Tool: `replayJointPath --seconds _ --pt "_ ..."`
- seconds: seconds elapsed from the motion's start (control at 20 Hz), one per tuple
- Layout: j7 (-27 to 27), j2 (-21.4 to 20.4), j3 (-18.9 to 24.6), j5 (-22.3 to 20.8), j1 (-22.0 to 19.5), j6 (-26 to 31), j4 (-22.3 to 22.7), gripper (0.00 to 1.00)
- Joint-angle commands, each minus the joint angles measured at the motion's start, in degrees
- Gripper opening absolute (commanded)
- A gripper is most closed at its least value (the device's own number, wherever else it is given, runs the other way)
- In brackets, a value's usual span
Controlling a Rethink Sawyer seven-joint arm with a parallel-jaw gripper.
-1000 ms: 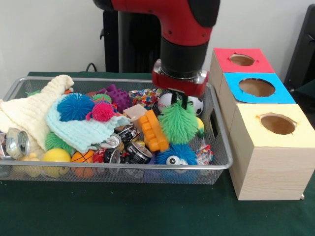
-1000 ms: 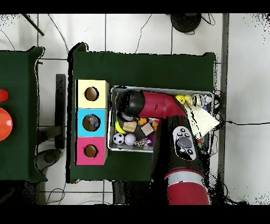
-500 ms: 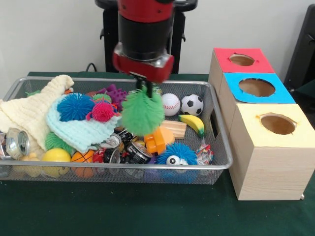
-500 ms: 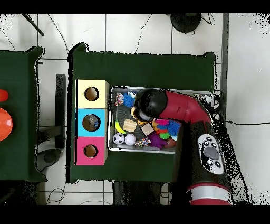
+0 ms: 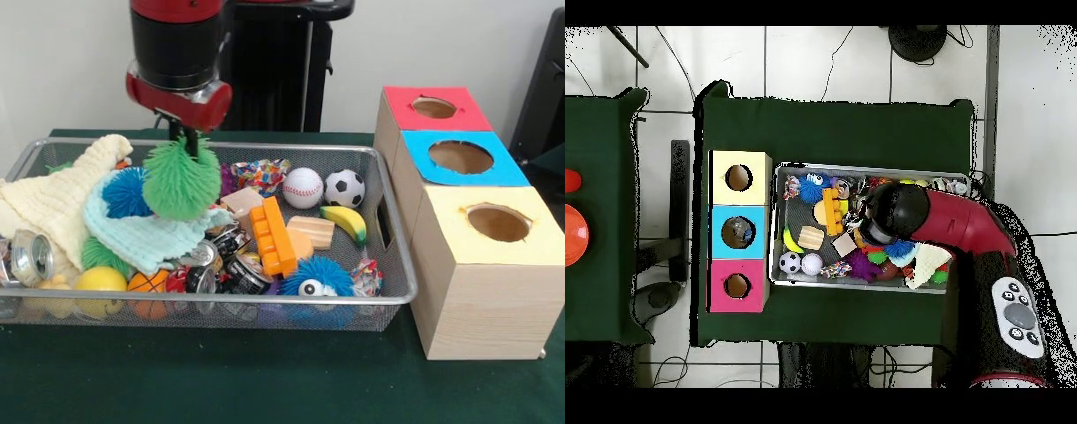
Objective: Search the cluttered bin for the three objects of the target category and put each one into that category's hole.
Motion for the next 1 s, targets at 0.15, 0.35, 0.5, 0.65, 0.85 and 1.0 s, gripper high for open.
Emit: replayJointPath --seconds 0.15,0.35,0.5,0.65,0.85,1.0 --pt "-8.03 6.3 5.15 -5.95 -3.35 -3.2 7.24 0.0" --pt "-7.2 8.82 7.28 -5.85 -5.04 -5.79 9.77 0.0" --pt "-7.38 8.86 8.18 -5.74 -5.36 -5.0 11.52 0.0" --pt "-7.99 8.18 9.42 -5.14 -6.01 -3.74 13.86 0.0" --pt "-7.54 7.51 11.24 -4.32 -6.52 -3.8 17.09 0.0" --pt "-6.09 8.15 12.37 -3.65 -6.35 -4.18 18.08 0.0"
